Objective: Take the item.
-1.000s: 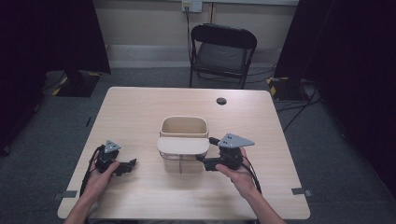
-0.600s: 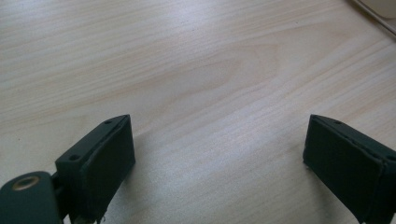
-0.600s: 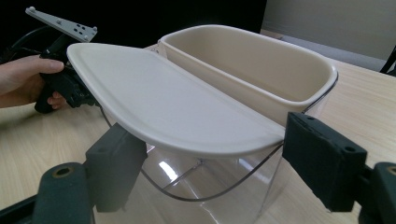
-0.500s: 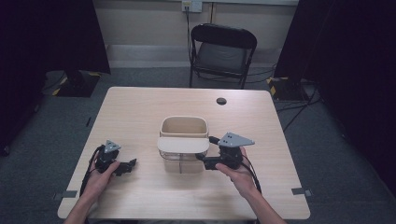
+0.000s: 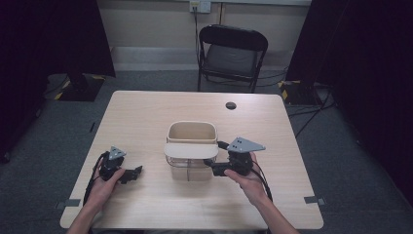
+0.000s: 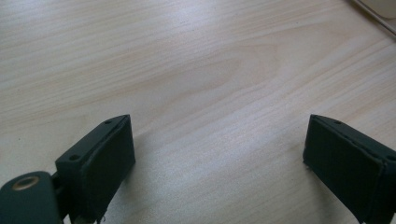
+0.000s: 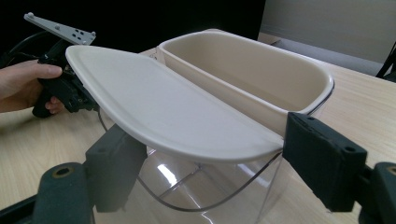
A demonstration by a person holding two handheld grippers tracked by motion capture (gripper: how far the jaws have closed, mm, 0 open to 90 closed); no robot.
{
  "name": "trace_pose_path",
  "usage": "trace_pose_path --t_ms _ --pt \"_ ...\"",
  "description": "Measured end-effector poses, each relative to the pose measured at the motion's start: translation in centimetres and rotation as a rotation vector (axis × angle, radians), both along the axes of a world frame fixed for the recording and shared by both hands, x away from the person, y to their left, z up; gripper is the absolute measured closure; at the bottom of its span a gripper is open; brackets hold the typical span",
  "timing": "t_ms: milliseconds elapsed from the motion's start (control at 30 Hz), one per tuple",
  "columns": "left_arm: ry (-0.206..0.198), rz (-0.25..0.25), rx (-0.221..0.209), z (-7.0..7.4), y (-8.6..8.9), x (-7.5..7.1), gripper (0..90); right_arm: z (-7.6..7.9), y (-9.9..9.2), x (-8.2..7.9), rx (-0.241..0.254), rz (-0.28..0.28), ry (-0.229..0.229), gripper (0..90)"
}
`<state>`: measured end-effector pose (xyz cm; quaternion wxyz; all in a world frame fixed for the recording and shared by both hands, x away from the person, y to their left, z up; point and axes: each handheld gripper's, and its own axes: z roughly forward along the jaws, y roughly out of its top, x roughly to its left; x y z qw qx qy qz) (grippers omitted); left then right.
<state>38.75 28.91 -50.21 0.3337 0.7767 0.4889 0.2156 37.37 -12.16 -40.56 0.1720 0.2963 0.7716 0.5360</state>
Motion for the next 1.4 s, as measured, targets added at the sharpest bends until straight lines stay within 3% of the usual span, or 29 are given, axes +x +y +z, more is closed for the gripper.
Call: trace_pose_path --t_ms 567,1400 --pt "0.001 0.001 -0.002 0.0 0.0 0.0 8.3 0.7 0.2 0.2 0.007 0.009 -0.017 22.3" --pt "0.001 0.001 -0.002 0.0 0.0 0.0 8.3 1.2 0.6 1.0 0.033 0.034 -0.002 35.7"
